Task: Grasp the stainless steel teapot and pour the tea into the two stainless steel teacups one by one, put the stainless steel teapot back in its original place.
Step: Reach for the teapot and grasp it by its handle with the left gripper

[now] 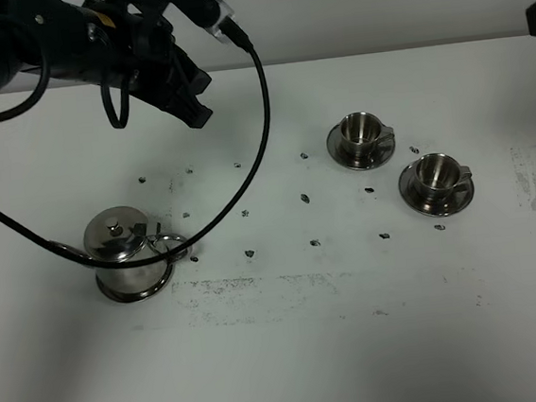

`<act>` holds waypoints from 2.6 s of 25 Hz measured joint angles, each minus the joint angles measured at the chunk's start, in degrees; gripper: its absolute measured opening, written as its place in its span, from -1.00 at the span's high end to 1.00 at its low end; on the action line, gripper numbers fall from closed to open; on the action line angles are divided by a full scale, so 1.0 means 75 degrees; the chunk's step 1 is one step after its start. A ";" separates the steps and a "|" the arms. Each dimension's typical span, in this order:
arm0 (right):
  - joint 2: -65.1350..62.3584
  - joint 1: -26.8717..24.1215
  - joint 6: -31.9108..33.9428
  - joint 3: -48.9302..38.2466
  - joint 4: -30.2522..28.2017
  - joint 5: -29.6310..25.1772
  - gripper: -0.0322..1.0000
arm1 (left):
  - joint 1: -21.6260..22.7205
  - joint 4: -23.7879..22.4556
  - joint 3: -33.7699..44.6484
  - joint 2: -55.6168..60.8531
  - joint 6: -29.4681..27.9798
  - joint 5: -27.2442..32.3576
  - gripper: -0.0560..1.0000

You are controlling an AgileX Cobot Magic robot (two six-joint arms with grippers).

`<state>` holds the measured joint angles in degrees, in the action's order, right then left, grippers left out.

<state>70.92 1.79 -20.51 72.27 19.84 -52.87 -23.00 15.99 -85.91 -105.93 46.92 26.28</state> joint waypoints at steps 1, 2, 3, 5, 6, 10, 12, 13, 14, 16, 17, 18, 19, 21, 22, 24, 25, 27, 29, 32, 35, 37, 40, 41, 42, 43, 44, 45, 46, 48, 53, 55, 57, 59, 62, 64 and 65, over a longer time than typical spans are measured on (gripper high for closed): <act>-0.0355 0.0000 0.0000 -0.0287 0.0009 0.0006 -0.01 | -0.0107 -0.0208 0.0000 0.0000 0.0000 0.0033 0.19; -0.0693 0.0000 0.0000 -0.0522 0.0021 0.0014 -0.01 | -0.0192 -0.0427 0.0000 0.0000 0.0008 0.0058 0.19; -0.1031 0.0000 0.0000 -0.0794 0.0027 0.0021 -0.01 | -0.0278 -0.0643 0.0000 0.0000 0.0017 0.0096 0.20; -0.1693 0.0000 0.0000 -0.1292 0.0027 0.0021 -0.01 | -0.0390 -0.0961 0.0000 -0.0008 0.0023 0.0178 0.20; -0.1964 0.0000 0.0000 -0.1473 0.0027 0.0042 -0.01 | -0.0417 -0.1074 0.0000 -0.0008 0.0023 0.0203 0.20; -0.3217 0.0000 0.0016 -0.2260 0.0036 0.0065 -0.01 | -0.0458 -0.1229 0.0000 -0.0008 0.0115 0.0462 0.20; -0.3826 0.0000 0.0016 -0.2694 0.0050 0.0065 0.00 | -0.0464 -0.1249 0.0000 -0.0008 0.0264 0.0637 0.20; -0.4160 0.0000 0.0016 -0.2880 0.0068 0.0026 0.01 | -0.0464 -0.1249 0.0000 -0.0008 0.0345 0.0673 0.20; -0.4496 0.0000 0.0022 -0.3097 0.0086 -0.0021 0.02 | -0.0464 -0.1249 0.0000 -0.0008 0.0382 0.0703 0.20; -0.5086 0.0000 0.0050 -0.3524 0.0136 -0.0096 0.05 | -0.0464 -0.1249 0.0000 -0.0008 0.0424 0.0726 0.20; -0.5402 0.0000 0.0073 -0.3688 0.0143 -0.0135 0.06 | -0.0464 -0.1249 0.0000 -0.0008 0.0432 0.0726 0.20; -0.5700 0.0000 0.0116 -0.3875 0.0143 -0.0222 0.07 | -0.0464 -0.1249 0.0000 -0.0008 0.0434 0.0741 0.20; -0.5938 0.0000 0.0161 -0.4056 0.0143 -0.0312 0.09 | -0.0464 -0.1249 0.0000 -0.0008 0.0463 0.0773 0.20; -0.6469 0.0000 0.0201 -0.4390 0.0143 -0.0555 0.10 | -0.0464 -0.1249 0.0000 -0.0008 0.0592 0.0868 0.20; -0.6716 0.0000 0.0209 -0.4567 0.0127 -0.0660 0.11 | -0.0464 -0.1249 0.0000 -0.0008 0.0633 0.0937 0.20; -0.7163 0.0000 0.0243 -0.4891 0.0034 -0.0772 0.12 | -0.0464 -0.1249 0.0000 -0.0008 0.0690 0.0993 0.20; -0.7354 0.0000 0.0331 -0.5054 -0.0090 -0.0812 0.12 | -0.0464 -0.1249 0.0000 -0.0008 0.0702 0.0999 0.20; -0.7778 0.0000 0.0533 -0.5291 -0.0422 -0.0905 0.12 | -0.0464 -0.1249 0.0000 -0.0008 0.0711 0.1009 0.20; -0.8135 0.0000 0.0745 -0.5481 -0.0829 -0.1029 0.12 | -0.0464 -0.1249 0.0000 -0.0008 0.0717 0.1012 0.20; -0.8494 0.0000 0.0811 -0.5601 -0.1169 -0.1318 0.12 | -0.0464 -0.1249 0.0000 -0.0008 0.0717 0.1012 0.20; -0.8762 0.0000 0.0818 -0.5785 -0.1400 -0.1352 0.12 | -0.0464 -0.1249 0.0000 -0.0008 0.0717 0.1017 0.20; -0.8920 0.0000 0.0825 -0.5861 -0.1508 -0.1314 0.12 | -0.0464 -0.1249 0.0000 -0.0008 0.0717 0.1028 0.20; -0.9066 0.0000 0.0860 -0.5860 -0.1574 -0.1272 0.12 | -0.0464 -0.1249 0.0000 -0.0008 0.0726 0.1061 0.20; -0.9066 0.0000 0.0880 -0.5860 -0.1574 -0.1256 0.12 | -0.0464 -0.1249 0.0000 -0.0008 0.0726 0.1067 0.20; -0.9066 0.0000 0.0887 -0.5860 -0.1574 -0.1256 0.12 | -0.0464 -0.1249 0.0000 -0.0008 0.0726 0.1067 0.20; -0.9073 0.0000 0.0887 -0.5860 -0.1574 -0.1256 0.12 | -0.0464 -0.1249 0.0000 -0.0008 0.0729 0.1076 0.20; -0.9073 0.0000 0.0887 -0.5860 -0.1574 -0.1256 0.12 | -0.0464 -0.1249 0.0000 -0.0008 0.0729 0.1078 0.20; -0.9082 0.0000 0.0887 -0.5860 -0.1574 -0.1256 0.12 | -0.0464 -0.1249 0.0000 -0.0008 0.0729 0.1085 0.20; -0.9133 0.0000 0.0887 -0.5860 -0.1574 -0.1256 0.12 | -0.0464 -0.1249 0.0000 -0.0008 0.0729 0.1085 0.20; -0.9357 -0.0103 0.0903 -0.5860 -0.1574 -0.1256 0.12 | -0.0464 -0.1249 0.0000 -0.0008 0.0729 0.1085 0.20; -0.9506 -0.0427 0.0906 -0.5860 -0.1518 -0.1256 0.12 | -0.0464 -0.1249 0.0000 -0.0008 0.0729 0.1099 0.20; -0.9506 -0.0440 0.0912 -0.5860 -0.1502 -0.1256 0.12 | -0.0464 -0.1249 0.0000 -0.0008 0.0716 0.1115 0.20; -0.9506 -0.0440 0.0924 -0.5860 -0.1493 -0.1256 0.12 | -0.0464 -0.1249 0.0000 -0.0008 0.0704 0.1115 0.20; -0.9513 -0.0440 0.0930 -0.5860 -0.1484 -0.1256 0.12 | -0.0464 -0.1249 0.0000 -0.0008 0.0698 0.1115 0.20; -0.9512 -0.0440 0.0930 -0.5860 -0.1478 -0.1256 0.12 | -0.0464 -0.1249 0.0000 -0.0008 0.0653 0.1120 0.20; -0.9512 -0.0440 0.0930 -0.5860 -0.1478 -0.1256 0.12 | -0.0466 -0.1249 0.0000 -0.0008 0.0594 0.1131 0.20; -0.9512 -0.0440 0.0930 -0.5860 -0.1478 -0.1256 0.12 | -0.0466 -0.1249 0.0000 -0.0008 0.0587 0.1168 0.20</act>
<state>-0.42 -1.51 -13.53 28.32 8.76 -62.29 -26.50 6.62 -85.91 -105.99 51.32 35.04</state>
